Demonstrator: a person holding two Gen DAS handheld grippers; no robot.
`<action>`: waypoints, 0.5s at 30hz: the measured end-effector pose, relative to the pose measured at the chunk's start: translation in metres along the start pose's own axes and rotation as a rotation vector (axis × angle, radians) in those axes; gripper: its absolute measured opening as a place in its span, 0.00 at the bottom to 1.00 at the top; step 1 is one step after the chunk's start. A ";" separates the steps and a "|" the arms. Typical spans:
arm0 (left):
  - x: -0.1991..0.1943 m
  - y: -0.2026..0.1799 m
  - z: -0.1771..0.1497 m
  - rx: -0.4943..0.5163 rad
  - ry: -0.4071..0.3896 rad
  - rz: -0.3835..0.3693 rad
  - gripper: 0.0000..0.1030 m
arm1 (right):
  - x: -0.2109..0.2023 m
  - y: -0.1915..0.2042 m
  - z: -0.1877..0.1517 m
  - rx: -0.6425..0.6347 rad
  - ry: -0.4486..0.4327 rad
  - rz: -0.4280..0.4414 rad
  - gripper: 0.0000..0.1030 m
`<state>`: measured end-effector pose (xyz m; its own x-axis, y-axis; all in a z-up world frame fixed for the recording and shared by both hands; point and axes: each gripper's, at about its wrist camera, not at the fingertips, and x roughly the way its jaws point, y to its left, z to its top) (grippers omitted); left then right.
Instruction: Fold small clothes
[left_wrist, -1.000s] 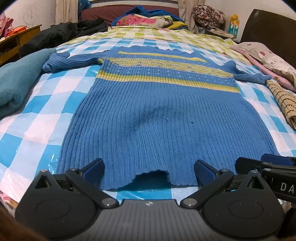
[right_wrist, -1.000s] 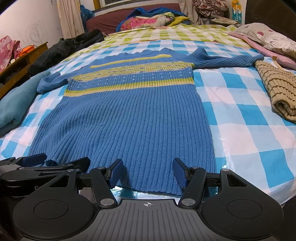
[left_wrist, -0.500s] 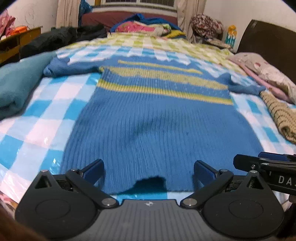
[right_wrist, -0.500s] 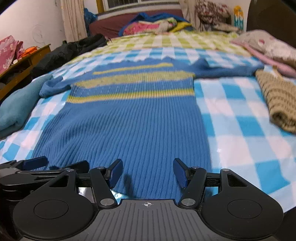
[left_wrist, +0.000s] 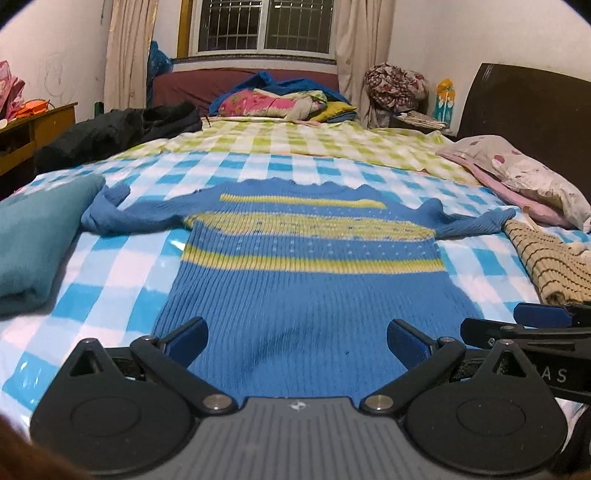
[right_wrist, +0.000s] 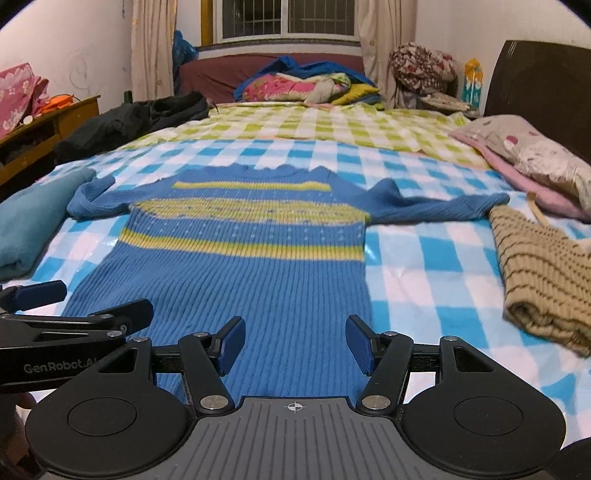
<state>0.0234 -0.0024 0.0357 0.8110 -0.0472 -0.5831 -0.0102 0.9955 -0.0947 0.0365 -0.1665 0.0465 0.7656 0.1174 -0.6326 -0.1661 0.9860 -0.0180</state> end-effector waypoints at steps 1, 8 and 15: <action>0.001 -0.001 0.002 0.002 -0.003 0.002 1.00 | 0.001 -0.001 0.002 0.001 -0.002 0.000 0.59; 0.018 -0.016 0.020 0.035 0.006 0.024 1.00 | 0.017 -0.014 0.023 0.017 -0.032 -0.011 0.59; 0.047 -0.037 0.044 0.071 0.006 0.040 1.00 | 0.043 -0.041 0.040 0.054 -0.048 -0.028 0.59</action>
<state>0.0878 -0.0375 0.0473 0.8070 -0.0074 -0.5905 -0.0009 0.9999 -0.0138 0.1011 -0.1969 0.0509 0.7988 0.0943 -0.5941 -0.1116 0.9937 0.0077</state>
